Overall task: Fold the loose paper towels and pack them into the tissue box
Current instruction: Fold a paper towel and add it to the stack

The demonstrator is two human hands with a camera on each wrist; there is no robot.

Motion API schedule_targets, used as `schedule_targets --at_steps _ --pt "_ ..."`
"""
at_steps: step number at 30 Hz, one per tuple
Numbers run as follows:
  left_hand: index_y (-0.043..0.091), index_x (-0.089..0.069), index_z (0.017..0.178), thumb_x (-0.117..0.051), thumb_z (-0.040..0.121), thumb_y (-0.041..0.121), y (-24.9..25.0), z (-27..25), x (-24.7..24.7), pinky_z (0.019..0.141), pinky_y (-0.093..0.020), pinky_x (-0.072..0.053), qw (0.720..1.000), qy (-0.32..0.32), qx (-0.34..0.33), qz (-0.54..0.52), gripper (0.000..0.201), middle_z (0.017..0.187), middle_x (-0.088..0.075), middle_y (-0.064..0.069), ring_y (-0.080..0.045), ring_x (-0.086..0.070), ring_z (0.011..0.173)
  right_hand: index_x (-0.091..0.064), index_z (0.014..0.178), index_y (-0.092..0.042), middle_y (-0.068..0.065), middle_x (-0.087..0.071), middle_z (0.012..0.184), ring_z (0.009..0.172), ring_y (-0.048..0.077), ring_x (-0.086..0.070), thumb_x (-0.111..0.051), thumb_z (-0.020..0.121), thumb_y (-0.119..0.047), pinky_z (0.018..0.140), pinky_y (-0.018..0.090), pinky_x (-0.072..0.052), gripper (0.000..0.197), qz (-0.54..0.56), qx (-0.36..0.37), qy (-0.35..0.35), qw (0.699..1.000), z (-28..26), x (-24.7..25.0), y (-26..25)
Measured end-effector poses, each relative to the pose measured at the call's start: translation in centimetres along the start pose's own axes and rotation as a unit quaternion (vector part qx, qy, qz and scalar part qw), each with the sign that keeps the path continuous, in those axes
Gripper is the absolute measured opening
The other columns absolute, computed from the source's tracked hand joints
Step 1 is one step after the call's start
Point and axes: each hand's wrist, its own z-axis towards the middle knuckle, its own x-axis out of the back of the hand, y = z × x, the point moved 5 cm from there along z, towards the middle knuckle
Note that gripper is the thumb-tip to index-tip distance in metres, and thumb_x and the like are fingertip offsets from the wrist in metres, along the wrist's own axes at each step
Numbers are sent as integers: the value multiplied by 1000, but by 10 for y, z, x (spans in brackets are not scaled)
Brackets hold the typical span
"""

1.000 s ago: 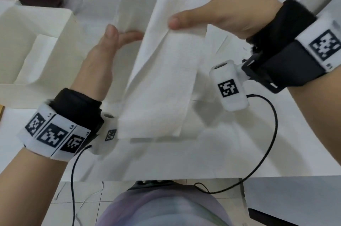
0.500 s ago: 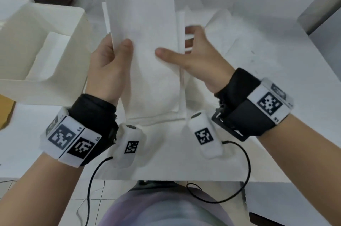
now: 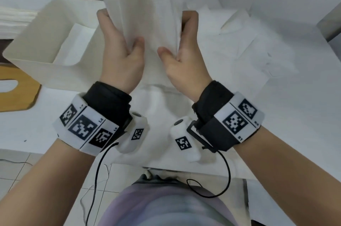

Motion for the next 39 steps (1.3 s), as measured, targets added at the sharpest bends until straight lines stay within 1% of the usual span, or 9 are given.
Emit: schedule_targets --at_steps 5,9,13,17,23,26,30,33,39 --pt "14 -21 112 -48 79 -10 -32 -13 0 106 -38 -40 996 -33 83 22 49 122 -38 -5 -17 -44 120 -26 92 -25 -12 -38 90 100 22 -51 -45 87 6 86 32 -47 37 -29 -94 -9 995 -13 -19 31" --pt "13 -24 109 -43 78 -10 -41 -17 3 100 -32 -44 993 -3 119 -11 42 113 -46 -1 -7 -51 106 -25 101 -17 -12 -42 91 90 9 -50 -40 92 2 80 19 -42 26 5 -123 -23 992 -16 -23 38" --pt "20 -22 101 -38 77 -15 -21 -14 4 98 -17 -41 998 31 48 -17 46 113 -38 -2 -4 -45 107 -22 99 -19 -13 -39 94 88 -1 -48 -39 93 3 78 8 -43 28 49 -82 -4 995 -11 -26 21" --pt "14 -22 108 -48 72 -8 -27 -12 15 106 -33 -40 997 44 49 -26 50 118 -36 -6 -17 -42 116 -23 104 -26 -4 -40 109 112 23 -48 -46 87 -7 99 45 -43 34 31 -81 13 996 -10 -28 26" --pt "26 -28 95 -48 70 -1 -37 -17 14 101 -33 -42 994 27 99 -30 42 105 -41 6 -7 -46 104 -22 103 -23 2 -41 111 112 31 -48 -39 88 -9 98 54 -39 27 -8 -104 -6 995 -14 -36 32" --pt "21 -27 98 -47 75 -6 -39 -13 14 100 -35 -43 996 24 86 -16 41 103 -42 4 -8 -47 102 -24 104 -18 4 -45 106 103 28 -52 -40 91 0 92 40 -46 28 2 -125 -14 992 -16 -34 35" --pt "20 -29 101 -43 86 -5 -28 -9 13 89 -11 -40 999 30 35 -4 32 101 -44 14 16 -48 92 -32 109 -11 -2 -52 96 88 19 -55 -39 92 2 72 21 -45 23 -6 -89 -1 996 -12 -27 20" --pt "25 -28 99 -45 88 -6 -11 -7 15 89 -7 -37 998 45 -31 3 36 106 -39 15 22 -44 97 -26 103 -19 -13 -46 89 83 13 -53 -40 93 2 70 15 -45 27 12 -39 35 999 -5 -23 7" --pt "17 -28 105 -49 76 -5 -38 -7 17 91 -21 -41 995 -8 43 87 42 103 -43 3 -7 -47 99 -31 120 -9 0 -51 98 88 17 -50 -46 87 6 67 16 -38 39 -44 -128 -38 990 -8 -26 36"
